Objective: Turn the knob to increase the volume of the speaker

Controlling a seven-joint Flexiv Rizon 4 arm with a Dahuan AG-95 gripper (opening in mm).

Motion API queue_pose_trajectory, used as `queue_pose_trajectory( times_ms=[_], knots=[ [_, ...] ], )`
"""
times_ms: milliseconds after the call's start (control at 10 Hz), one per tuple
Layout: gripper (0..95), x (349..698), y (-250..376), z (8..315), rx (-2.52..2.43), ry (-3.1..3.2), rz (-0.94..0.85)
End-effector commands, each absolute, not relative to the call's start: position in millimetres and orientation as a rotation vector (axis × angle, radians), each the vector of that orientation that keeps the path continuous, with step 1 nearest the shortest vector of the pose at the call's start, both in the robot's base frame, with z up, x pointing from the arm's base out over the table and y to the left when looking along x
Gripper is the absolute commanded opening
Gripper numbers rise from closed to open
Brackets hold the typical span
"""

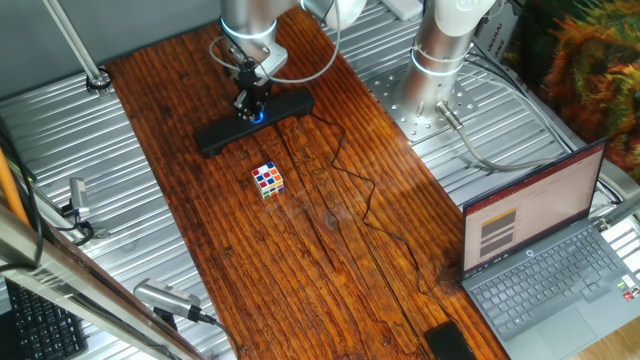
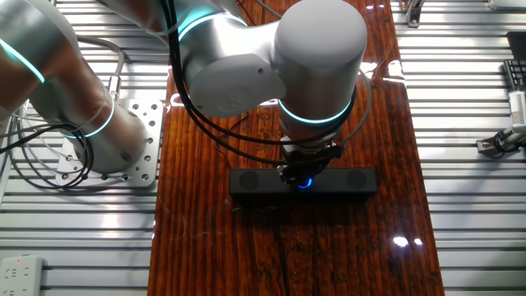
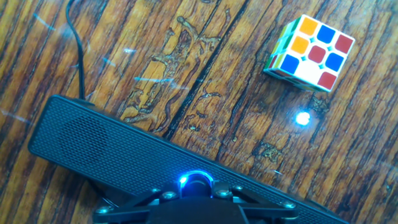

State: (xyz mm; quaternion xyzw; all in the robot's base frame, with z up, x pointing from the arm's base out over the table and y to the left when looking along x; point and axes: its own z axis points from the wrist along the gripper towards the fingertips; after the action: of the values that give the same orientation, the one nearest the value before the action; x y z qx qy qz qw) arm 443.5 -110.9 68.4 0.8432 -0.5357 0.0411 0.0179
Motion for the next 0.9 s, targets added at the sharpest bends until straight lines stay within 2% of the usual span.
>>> queue_pose_trajectory(
  times_ms=[100, 900],
  knots=[
    [0.0, 443.3, -111.1, 68.1, 2.589, -1.704, 0.126],
    [0.0, 443.1, -111.2, 68.3, 2.472, -1.875, 0.128]
  ],
)
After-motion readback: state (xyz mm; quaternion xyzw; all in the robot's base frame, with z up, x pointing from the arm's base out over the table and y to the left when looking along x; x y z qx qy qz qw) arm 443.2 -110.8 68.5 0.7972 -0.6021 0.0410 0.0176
